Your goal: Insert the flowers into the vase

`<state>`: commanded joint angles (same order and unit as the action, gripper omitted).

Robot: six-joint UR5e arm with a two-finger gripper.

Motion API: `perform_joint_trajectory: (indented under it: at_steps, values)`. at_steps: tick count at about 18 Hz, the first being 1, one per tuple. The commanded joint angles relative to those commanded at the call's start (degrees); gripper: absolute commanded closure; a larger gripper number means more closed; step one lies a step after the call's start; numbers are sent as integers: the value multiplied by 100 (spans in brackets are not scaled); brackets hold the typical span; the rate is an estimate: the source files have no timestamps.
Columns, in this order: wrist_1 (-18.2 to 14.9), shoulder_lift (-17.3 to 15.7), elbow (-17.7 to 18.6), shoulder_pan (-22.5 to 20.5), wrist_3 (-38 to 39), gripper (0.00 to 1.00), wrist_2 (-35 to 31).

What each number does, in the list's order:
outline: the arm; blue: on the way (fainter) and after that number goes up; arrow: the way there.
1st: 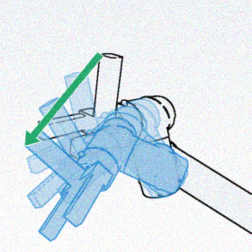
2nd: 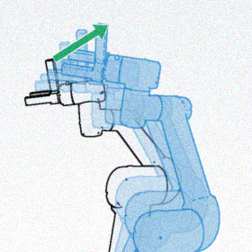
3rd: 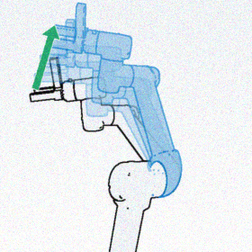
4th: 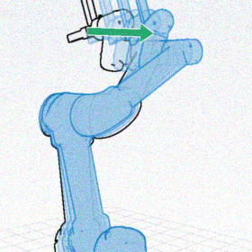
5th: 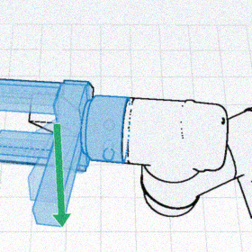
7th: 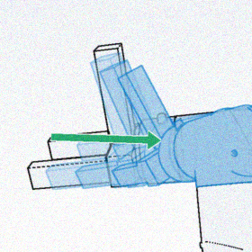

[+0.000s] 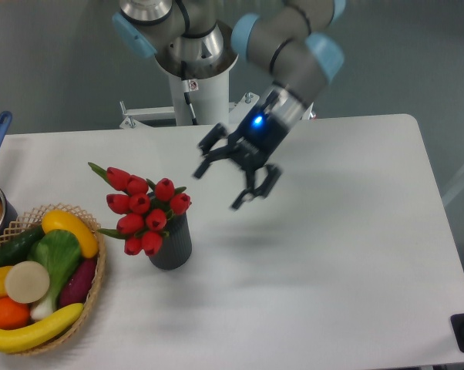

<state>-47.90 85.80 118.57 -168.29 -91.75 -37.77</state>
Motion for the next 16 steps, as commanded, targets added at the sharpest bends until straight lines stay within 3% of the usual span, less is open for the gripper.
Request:
perform_joint_trajectory:
  at_steps: [2,7,10,14,16]
  values:
    - [-26,-115,-211,-177,17,0,-334]
    - [-245,-379,-914,-415,-88,0,-2100]
    - [-745,-415,-1116,-423,-998,0,-2778]
    - [-1808,-423,-1494,-738,-2712,0,-3236]
    - [-2003,-441,-1495,-845,-3189,0,-3245]
